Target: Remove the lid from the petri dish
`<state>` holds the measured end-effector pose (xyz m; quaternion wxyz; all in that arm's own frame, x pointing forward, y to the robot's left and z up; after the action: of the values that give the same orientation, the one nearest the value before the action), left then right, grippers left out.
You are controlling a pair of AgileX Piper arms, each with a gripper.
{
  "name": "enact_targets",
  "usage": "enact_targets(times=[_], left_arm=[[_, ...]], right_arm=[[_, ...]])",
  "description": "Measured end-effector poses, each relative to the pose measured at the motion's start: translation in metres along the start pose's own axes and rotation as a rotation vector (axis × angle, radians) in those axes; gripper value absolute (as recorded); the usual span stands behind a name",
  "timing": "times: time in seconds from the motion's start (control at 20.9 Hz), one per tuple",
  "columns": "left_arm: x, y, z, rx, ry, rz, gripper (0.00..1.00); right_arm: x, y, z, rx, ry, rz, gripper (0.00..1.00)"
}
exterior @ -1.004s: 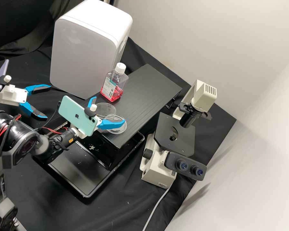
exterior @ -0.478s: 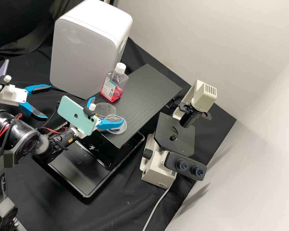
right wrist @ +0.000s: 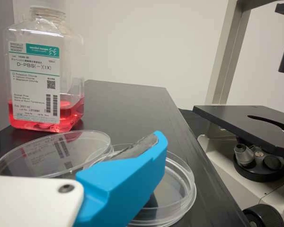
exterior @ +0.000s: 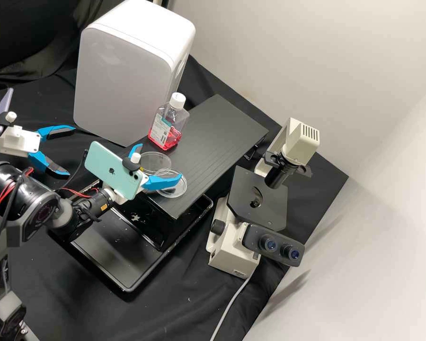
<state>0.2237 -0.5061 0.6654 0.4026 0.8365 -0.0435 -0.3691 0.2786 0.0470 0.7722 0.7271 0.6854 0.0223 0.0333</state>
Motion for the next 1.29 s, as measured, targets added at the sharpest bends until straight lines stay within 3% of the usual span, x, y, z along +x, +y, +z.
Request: enact_targets(times=[0.67,0.72,0.77,0.81,1.0,1.05,1.29], left_arm=[[-0.002,-0.0023,0.000,-0.003,0.001,-0.011,1.00],[-0.002,-0.0023,0.000,-0.003,0.001,-0.011,1.00],[-0.002,-0.0023,0.000,-0.003,0.001,-0.011,1.00],[-0.002,-0.0023,0.000,-0.003,0.001,-0.011,1.00],[-0.002,-0.0023,0.000,-0.003,0.001,-0.011,1.00],[-0.002,-0.0023,0.000,-0.003,0.001,-0.011,1.00],[-0.002,-0.0023,0.000,-0.003,0.001,-0.011,1.00]], right_arm=[[0.003,0.001,-0.002,0.007,0.010,0.001,0.00],[0.003,0.001,-0.003,0.013,0.013,0.000,1.00],[0.004,0.001,-0.003,0.021,0.016,-0.005,1.00],[0.004,0.001,-0.004,0.024,0.018,-0.007,0.00],[0.005,-0.001,-0.004,0.025,0.018,-0.011,0.00],[0.006,0.000,-0.005,0.026,0.023,-0.009,1.00],[0.012,-0.002,-0.010,0.046,0.023,-0.034,1.00]])
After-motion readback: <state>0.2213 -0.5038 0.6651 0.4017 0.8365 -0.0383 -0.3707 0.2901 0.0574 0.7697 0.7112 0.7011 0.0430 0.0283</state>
